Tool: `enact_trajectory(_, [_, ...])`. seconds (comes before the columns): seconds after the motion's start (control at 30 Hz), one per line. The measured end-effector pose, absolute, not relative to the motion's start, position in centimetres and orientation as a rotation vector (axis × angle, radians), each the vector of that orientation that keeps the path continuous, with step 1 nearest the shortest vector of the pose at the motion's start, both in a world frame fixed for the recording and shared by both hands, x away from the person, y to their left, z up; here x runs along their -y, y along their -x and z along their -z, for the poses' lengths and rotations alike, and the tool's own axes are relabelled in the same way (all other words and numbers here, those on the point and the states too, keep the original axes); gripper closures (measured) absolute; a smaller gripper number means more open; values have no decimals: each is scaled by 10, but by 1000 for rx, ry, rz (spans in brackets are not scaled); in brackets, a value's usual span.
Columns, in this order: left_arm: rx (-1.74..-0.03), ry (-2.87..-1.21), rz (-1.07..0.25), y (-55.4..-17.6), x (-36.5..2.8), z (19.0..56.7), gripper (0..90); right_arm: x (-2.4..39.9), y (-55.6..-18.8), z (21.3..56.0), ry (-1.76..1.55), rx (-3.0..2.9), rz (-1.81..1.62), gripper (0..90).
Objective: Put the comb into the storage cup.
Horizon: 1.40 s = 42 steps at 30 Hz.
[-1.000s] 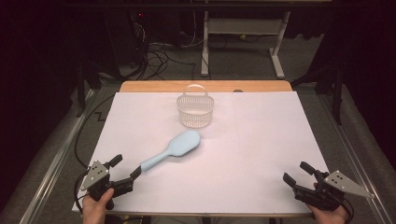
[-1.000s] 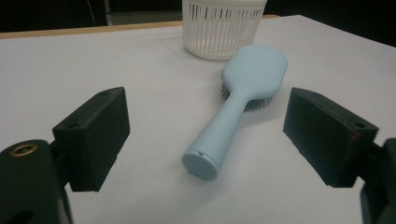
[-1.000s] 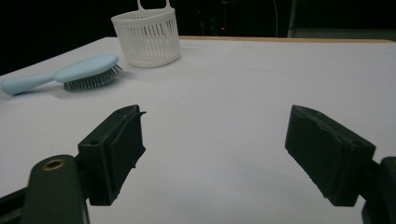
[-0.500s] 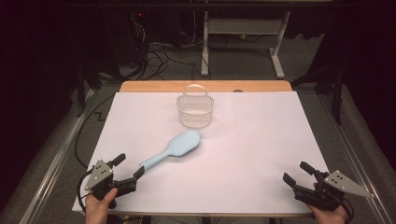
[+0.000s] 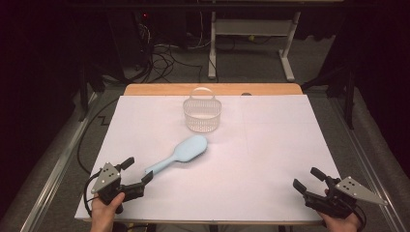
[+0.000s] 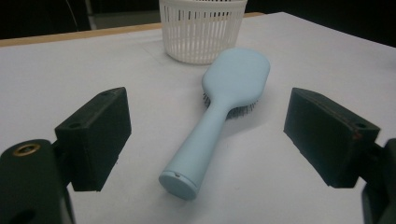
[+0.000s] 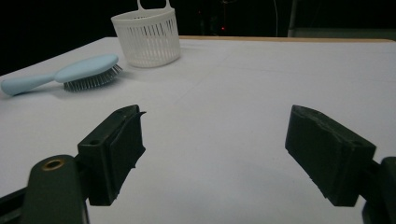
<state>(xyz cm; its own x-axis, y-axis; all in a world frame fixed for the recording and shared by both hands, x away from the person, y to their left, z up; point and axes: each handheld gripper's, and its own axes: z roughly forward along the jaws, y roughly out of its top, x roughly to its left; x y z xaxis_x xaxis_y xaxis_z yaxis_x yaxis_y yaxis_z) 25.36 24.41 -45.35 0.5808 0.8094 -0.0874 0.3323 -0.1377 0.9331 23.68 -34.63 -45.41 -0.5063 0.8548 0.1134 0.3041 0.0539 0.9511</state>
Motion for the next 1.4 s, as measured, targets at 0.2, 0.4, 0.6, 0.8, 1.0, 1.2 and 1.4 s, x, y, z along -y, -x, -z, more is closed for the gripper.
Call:
enact_trajectory(0.2, [-935,-1734,-538,-257,-238,453,158,346,-237,454,-1157,-1846,-1466,198])
enact_trajectory(0.4, [-923,-1743,-532,-259,-233,453,158,346,-237,454,-1157,-1847,-1466,198])
enact_trajectory(0.6, [-909,-1750,-527,-261,-228,452,158,346,-237,454,-1155,-1848,-1466,198])
enact_trajectory(0.8, [-908,-1748,-520,-263,-226,452,159,346,-237,454,-1152,-1850,-1465,199])
enact_trajectory(1.0, [-923,-1750,-506,-265,-224,452,165,346,-237,454,-1151,-1851,-1463,198])
enact_trajectory(1.2, [-909,-1751,-505,-265,-221,451,165,346,-237,454,-1149,-1855,-1462,198])
enact_trajectory(1.4, [-902,-1752,-503,-267,-218,451,167,346,-237,454,-1149,-1855,-1460,198])
